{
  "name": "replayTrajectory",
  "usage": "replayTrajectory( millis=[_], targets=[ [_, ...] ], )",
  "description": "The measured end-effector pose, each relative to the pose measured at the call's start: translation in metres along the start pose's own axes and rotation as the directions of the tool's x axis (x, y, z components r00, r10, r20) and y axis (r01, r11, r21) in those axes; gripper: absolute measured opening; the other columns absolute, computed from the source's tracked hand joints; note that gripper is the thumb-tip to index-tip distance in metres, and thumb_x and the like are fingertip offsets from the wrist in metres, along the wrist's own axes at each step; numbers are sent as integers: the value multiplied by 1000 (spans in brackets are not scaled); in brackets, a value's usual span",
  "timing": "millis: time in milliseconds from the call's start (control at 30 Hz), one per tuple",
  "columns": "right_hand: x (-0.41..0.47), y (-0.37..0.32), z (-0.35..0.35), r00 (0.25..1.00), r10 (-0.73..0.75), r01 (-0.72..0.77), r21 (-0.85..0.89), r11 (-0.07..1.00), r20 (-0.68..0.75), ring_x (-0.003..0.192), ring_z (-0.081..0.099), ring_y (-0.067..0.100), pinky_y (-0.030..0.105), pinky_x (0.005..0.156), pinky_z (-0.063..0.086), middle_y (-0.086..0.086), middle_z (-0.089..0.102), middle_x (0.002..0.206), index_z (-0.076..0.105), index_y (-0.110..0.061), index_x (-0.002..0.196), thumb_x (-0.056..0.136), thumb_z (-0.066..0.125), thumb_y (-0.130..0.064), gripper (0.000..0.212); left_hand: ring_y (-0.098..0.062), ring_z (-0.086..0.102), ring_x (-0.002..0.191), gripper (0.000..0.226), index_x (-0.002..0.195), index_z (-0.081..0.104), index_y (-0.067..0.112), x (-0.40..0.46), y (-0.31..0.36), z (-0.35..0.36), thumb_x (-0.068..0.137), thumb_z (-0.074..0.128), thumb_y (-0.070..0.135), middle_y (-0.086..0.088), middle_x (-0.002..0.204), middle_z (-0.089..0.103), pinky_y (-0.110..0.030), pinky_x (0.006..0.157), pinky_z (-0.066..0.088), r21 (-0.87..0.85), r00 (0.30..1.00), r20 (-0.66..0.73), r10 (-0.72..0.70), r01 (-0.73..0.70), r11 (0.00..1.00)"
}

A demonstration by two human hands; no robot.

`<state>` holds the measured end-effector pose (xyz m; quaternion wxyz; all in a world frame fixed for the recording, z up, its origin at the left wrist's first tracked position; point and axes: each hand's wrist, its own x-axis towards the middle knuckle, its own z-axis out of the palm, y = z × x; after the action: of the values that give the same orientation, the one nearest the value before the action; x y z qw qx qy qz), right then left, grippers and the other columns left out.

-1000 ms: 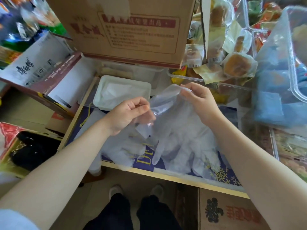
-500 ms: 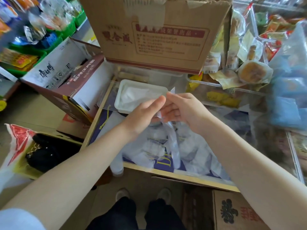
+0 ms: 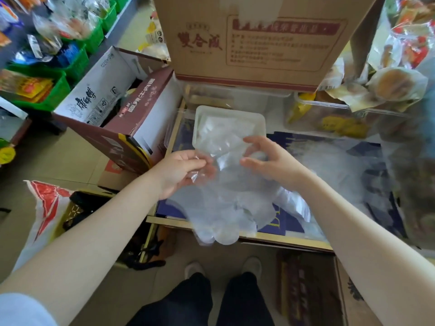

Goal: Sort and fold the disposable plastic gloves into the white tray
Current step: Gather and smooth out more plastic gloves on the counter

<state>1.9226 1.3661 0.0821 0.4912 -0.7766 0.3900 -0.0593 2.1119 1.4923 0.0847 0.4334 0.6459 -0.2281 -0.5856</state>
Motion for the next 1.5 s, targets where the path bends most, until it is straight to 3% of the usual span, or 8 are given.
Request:
replayTrajectory(
  millis=[167,500,633,800,1033,1233,1367,1500],
  targets=[
    [11,16,40,999,44,-50,-225,973,-32,76,53,15,17,62,36,3,61,77,68,-5,82,80,67,-10,6,-12,63,65,20,85,66,4,13,-39,-27,95,51,12,-6,74,67,-18,56,47,362,993,-116,-1,43,931],
    [24,36,86,886,-66,-248,-590,768,-458,107,50,36,42,93,36,13,60,113,60,-8,107,87,56,-15,21,-22,54,68,37,68,59,7,48,-69,-44,96,37,15,-5,68,57,-30,57,39,766,954,-255,157,100,635],
    [10,39,119,906,-262,-24,-661,750,-332,104,58,39,47,91,45,16,63,109,64,-5,100,80,59,-17,24,-21,51,72,39,69,59,9,53,-77,-40,99,35,15,-3,72,57,-28,65,35,687,940,-329,90,173,705],
    [7,49,140,1000,14,-11,-780,625,-4,144,14,27,40,117,7,11,18,156,25,-10,145,96,40,-40,60,-26,57,77,35,94,61,0,56,-81,-36,99,31,17,-16,92,63,-31,61,43,667,941,-337,18,225,710],
    [16,52,137,997,82,-47,-753,657,9,145,3,25,40,116,10,7,-1,158,8,-16,150,95,37,-37,65,-39,38,130,65,138,41,7,54,-87,-39,77,63,4,-20,146,34,-47,101,37,935,839,354,413,-334,-123],
    [8,67,125,983,40,-165,-756,633,-182,117,49,37,44,90,40,18,51,132,51,-5,125,83,50,-4,42,-23,2,144,73,146,21,18,65,-93,-33,88,48,54,-4,158,1,-38,116,12,942,938,335,92,-329,-70],
    [-21,85,85,785,169,-575,-600,556,-595,95,54,40,46,80,40,22,60,106,55,1,108,81,46,2,29,-24,2,144,86,146,20,19,65,-91,-32,80,54,63,-4,158,1,-38,115,14,941,938,331,101,-319,-117],
    [-22,73,95,886,-149,-274,-756,595,-439,118,45,36,46,102,31,18,54,127,57,-2,117,74,32,-12,50,-25,3,144,90,143,25,20,64,-86,-27,73,59,66,-3,158,1,-38,114,17,947,943,316,106,-306,-95]
  ],
)
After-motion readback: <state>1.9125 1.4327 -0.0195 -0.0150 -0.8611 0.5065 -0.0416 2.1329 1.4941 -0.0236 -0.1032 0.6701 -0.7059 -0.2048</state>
